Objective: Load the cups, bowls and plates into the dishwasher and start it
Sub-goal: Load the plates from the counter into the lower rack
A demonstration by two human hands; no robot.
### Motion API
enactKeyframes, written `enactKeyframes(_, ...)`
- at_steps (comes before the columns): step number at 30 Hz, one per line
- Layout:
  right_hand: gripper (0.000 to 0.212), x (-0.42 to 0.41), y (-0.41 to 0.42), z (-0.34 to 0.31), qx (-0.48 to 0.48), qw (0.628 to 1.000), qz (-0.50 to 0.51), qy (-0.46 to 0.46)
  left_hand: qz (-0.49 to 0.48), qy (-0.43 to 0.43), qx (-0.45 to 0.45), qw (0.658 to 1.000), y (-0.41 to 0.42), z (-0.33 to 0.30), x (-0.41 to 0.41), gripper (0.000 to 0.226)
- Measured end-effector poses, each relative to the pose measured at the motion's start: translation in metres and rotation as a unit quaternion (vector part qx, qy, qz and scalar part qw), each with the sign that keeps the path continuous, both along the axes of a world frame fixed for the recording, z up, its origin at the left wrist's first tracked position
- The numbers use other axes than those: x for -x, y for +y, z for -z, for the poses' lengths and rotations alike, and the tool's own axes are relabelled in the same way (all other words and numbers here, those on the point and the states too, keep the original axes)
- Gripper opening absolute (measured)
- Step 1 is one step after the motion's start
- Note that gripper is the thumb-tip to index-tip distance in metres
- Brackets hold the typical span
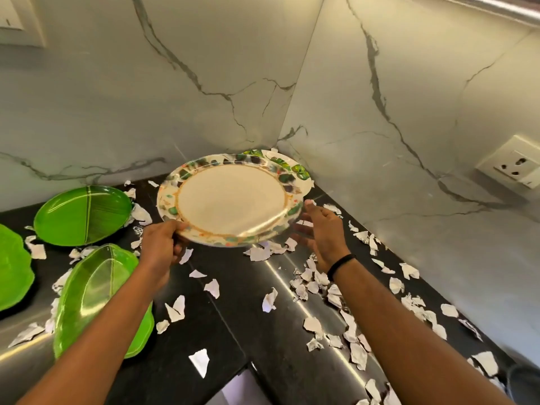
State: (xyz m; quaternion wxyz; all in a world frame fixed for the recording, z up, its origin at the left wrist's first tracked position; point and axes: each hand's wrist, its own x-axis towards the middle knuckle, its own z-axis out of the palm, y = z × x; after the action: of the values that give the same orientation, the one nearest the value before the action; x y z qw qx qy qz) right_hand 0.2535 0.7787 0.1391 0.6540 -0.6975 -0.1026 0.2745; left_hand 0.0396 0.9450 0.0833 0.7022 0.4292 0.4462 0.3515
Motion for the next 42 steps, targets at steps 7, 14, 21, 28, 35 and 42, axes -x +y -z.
enactKeyframes(7,0.026,-0.010,-0.025,0.016,0.047,0.997,0.057,0.023,0.125,0.017,-0.041,0.991,-0.008,0.010,0.019,0.054)
enactKeyframes(14,0.010,0.006,-0.086,0.052,0.123,0.984,0.131,-0.019,0.214,0.109,-0.055,0.969,-0.040,0.017,0.006,0.028)
enactKeyframes(21,0.010,0.035,-0.188,0.049,0.103,0.969,0.222,-0.037,0.272,0.095,-0.029,0.957,-0.107,0.017,-0.026,0.013)
enactKeyframes(28,0.013,0.096,-0.332,0.050,0.048,0.924,0.379,-0.009,0.380,0.097,-0.064,0.918,-0.229,-0.009,-0.045,0.018)
enactKeyframes(35,0.014,0.229,-0.488,0.078,-0.005,0.827,0.560,0.053,0.558,0.103,-0.084,0.819,-0.381,-0.004,-0.019,0.018)
enactKeyframes(42,0.017,0.353,-0.607,0.085,-0.031,0.719,0.694,0.038,0.687,0.090,-0.097,0.714,-0.527,0.003,0.018,0.021)
